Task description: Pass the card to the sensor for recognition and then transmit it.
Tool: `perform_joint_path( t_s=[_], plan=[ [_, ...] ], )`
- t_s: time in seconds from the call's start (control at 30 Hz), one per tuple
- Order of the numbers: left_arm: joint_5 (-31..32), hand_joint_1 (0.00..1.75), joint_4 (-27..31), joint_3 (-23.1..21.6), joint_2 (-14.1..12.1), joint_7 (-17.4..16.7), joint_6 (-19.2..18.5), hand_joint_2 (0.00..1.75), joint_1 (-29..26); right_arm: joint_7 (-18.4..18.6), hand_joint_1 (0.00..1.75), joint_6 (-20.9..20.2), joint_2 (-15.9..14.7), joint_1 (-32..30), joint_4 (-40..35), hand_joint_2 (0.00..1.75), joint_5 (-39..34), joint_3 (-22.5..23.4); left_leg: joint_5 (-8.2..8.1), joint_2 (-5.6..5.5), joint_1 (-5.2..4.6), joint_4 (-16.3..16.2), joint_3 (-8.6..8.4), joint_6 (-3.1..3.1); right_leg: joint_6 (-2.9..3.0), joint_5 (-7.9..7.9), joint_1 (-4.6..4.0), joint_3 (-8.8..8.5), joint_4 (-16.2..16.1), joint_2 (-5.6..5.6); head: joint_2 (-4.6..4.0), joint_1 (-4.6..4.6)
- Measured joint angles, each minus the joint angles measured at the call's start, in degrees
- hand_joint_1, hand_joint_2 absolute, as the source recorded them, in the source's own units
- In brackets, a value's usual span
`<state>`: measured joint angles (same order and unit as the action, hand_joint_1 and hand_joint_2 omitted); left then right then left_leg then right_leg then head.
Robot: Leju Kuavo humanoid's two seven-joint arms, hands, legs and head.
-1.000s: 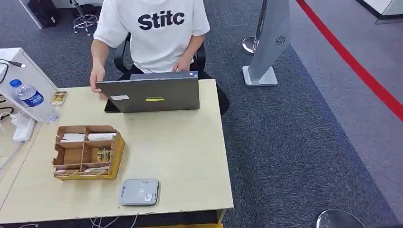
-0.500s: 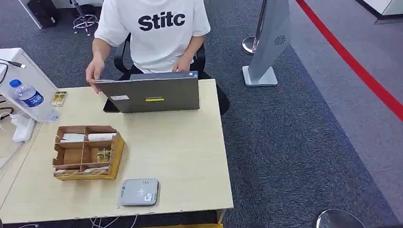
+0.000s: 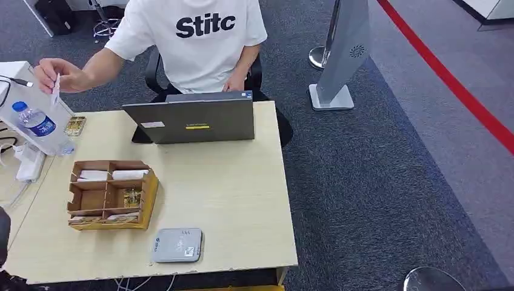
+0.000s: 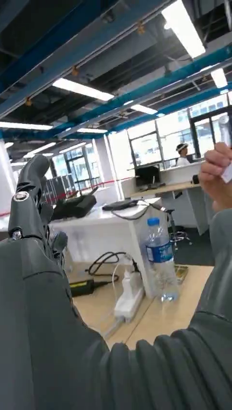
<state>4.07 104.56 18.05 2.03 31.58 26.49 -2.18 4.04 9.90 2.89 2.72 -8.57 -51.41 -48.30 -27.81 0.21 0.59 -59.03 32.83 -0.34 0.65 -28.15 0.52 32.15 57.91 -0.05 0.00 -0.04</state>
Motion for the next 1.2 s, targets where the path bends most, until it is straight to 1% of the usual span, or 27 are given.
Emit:
perform_joint_path(
  t_s=[0.1, 0.2, 0.37, 0.63, 1.13, 1.17, 1.2],
  plan=[
    [4.7, 0.00, -0.8, -2.0, -2.0, -2.4, -1.0, 1.75, 3.2, 0.0, 0.00, -0.2, 0.0, 0.1, 0.0, 1.75, 0.3, 0.0, 0.04, 0.00, 0.00, 0.0, 0.00, -0.02, 0.00, 0.00, 0.00, 0.00, 0.0, 0.01, 0.00, 0.00],
    [8.7, 0.00, -2.4, -4.1, -3.4, -4.4, -2.1, 1.75, 6.3, 0.0, 0.00, -0.3, 0.0, 0.2, 0.0, 1.75, 0.3, 0.0, 0.04, 0.00, 0.00, 0.0, 0.00, -0.02, 0.00, 0.01, 0.00, 0.01, 0.0, 0.02, 0.00, 0.02],
    [15.4, 0.00, -6.7, -7.5, -5.4, -8.0, -4.0, 1.75, 11.9, 0.3, 0.00, -0.6, 0.0, 0.4, 0.0, 1.75, 1.2, -0.2, 0.05, 0.02, 0.00, 0.0, 0.00, -0.03, -0.02, 0.06, 0.00, 0.01, 0.0, 0.07, 0.00, 0.00],
    [25.4, 0.00, -14.8, -13.2, -7.2, -13.0, -6.4, 1.75, 20.4, 0.5, 0.00, -0.9, 0.0, 0.7, 0.0, 1.75, 2.4, -0.9, 0.08, 0.13, 0.00, -0.1, 0.01, 0.00, -0.01, 0.18, 0.00, 0.06, 0.0, 0.21, 0.00, 0.02],
    [43.6, 0.00, -31.0, -24.2, -9.7, -22.5, -11.9, 1.75, 36.3, 0.5, 0.00, -2.0, -0.4, 1.1, 0.2, 1.75, 4.5, -3.3, 0.19, 0.17, 0.01, -0.1, 0.02, -0.02, -0.01, 0.28, -0.01, 0.09, 0.0, 0.27, -0.02, 0.02],
    [44.9, 0.31, -32.2, -24.9, -9.9, -23.2, -12.3, 1.75, 37.3, 0.5, 0.00, -2.1, -0.4, 1.2, 0.2, 1.75, 4.5, -3.5, 0.19, 0.17, 0.01, -0.1, 0.02, -0.02, -0.01, 0.28, -0.01, 0.09, 0.0, 0.28, 0.00, 0.00],
    [46.2, 1.75, -33.3, -25.6, -10.0, -23.9, -12.7, 1.75, 38.4, 0.5, 0.00, -2.1, -0.5, 1.2, 0.2, 1.75, 4.7, -3.6, 0.19, 0.17, 0.02, -0.1, 0.02, -0.02, -0.01, 0.28, -0.01, 0.10, 0.0, 0.28, 0.00, 0.02]
  ],
)
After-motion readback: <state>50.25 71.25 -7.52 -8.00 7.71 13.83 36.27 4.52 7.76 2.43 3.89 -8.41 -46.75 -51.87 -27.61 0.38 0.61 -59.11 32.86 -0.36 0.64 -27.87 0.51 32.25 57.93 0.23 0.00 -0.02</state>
